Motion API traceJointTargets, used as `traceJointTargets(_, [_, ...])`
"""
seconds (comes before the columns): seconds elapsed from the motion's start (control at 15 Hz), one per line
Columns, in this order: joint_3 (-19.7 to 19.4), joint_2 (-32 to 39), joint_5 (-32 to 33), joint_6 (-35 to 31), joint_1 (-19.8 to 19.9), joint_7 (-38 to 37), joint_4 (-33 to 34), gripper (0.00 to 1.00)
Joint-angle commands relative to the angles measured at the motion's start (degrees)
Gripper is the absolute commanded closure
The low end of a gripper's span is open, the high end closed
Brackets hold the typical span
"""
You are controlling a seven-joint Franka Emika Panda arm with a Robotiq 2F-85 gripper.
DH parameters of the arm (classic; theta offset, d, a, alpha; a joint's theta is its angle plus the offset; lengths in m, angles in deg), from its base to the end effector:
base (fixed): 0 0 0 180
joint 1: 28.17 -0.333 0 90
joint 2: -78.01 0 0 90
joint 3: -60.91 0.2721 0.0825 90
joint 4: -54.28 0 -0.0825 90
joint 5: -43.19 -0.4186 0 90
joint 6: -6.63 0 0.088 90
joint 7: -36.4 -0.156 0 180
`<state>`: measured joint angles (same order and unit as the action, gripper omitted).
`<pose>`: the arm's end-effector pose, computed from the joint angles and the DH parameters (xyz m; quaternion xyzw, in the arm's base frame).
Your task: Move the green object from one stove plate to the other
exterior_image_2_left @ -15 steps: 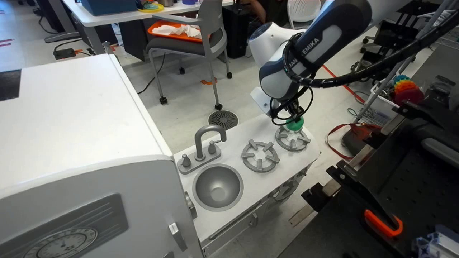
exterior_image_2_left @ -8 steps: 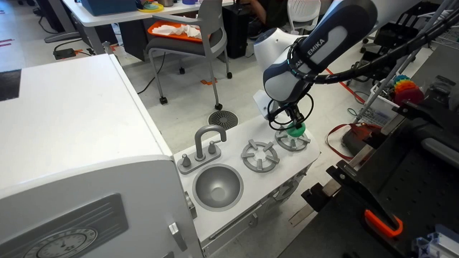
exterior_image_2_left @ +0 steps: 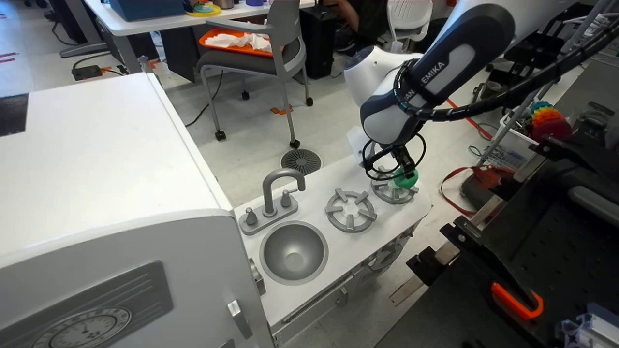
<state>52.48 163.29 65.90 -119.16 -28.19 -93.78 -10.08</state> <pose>0.5823 -0.1165 -0.2109 0.5124 -0.8071 0.0926 0.2784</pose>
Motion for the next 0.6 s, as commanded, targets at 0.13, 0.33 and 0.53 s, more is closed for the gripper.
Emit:
traceJointTargets(0.13, [-1.5,0.0,-2.1,-1.6,-3.0,2.3,-0.2,0.22])
traceJointTargets(0.33, [-2.0,0.0,-2.0,-1.5,-4.3,2.9,-0.2,0.00])
traceJointTargets(0.53, [-0.3,-0.1,-2.4,0.0,-4.1,5.1,0.1,0.00])
